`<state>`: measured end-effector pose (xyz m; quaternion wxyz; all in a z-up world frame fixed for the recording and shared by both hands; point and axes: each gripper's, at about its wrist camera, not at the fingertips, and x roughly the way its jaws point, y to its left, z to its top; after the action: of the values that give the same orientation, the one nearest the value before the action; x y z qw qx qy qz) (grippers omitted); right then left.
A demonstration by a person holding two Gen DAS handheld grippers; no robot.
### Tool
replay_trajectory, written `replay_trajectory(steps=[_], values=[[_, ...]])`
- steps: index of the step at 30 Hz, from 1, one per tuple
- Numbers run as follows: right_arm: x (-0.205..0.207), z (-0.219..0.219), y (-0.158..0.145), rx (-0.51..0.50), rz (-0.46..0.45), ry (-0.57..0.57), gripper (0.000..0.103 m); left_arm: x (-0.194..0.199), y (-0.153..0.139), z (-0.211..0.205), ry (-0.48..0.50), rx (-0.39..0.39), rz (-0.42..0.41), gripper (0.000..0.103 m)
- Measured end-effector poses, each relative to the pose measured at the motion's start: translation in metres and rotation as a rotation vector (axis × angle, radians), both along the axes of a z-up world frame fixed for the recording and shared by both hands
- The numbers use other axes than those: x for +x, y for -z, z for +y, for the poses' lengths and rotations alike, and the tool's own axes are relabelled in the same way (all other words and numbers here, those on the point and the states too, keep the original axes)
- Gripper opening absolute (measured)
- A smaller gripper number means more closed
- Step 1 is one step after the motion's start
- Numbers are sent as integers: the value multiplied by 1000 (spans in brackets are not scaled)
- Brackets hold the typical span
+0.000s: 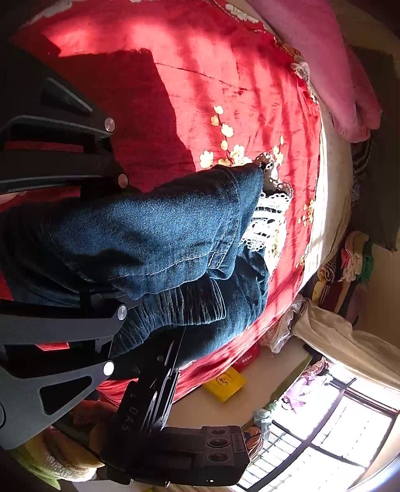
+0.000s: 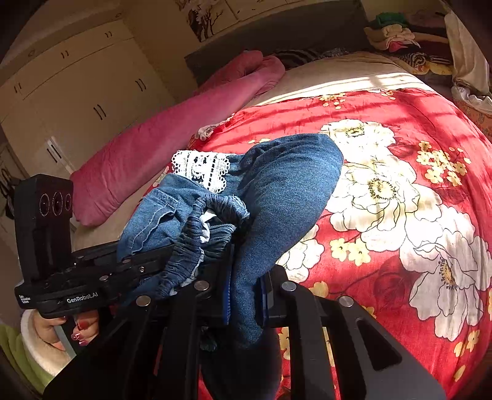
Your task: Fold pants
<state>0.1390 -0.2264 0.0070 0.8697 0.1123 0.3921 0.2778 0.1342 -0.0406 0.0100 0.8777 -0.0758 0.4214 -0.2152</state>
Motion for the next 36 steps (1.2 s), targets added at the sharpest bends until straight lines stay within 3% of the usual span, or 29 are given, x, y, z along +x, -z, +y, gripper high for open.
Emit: replay_trajectory(steps=[13, 36], values=[[31, 5, 3, -9, 20, 10, 13, 28, 1, 0, -17, 12, 0, 26], [63, 4, 43, -28, 112, 41, 13, 55, 42, 4, -44, 15, 68, 26]])
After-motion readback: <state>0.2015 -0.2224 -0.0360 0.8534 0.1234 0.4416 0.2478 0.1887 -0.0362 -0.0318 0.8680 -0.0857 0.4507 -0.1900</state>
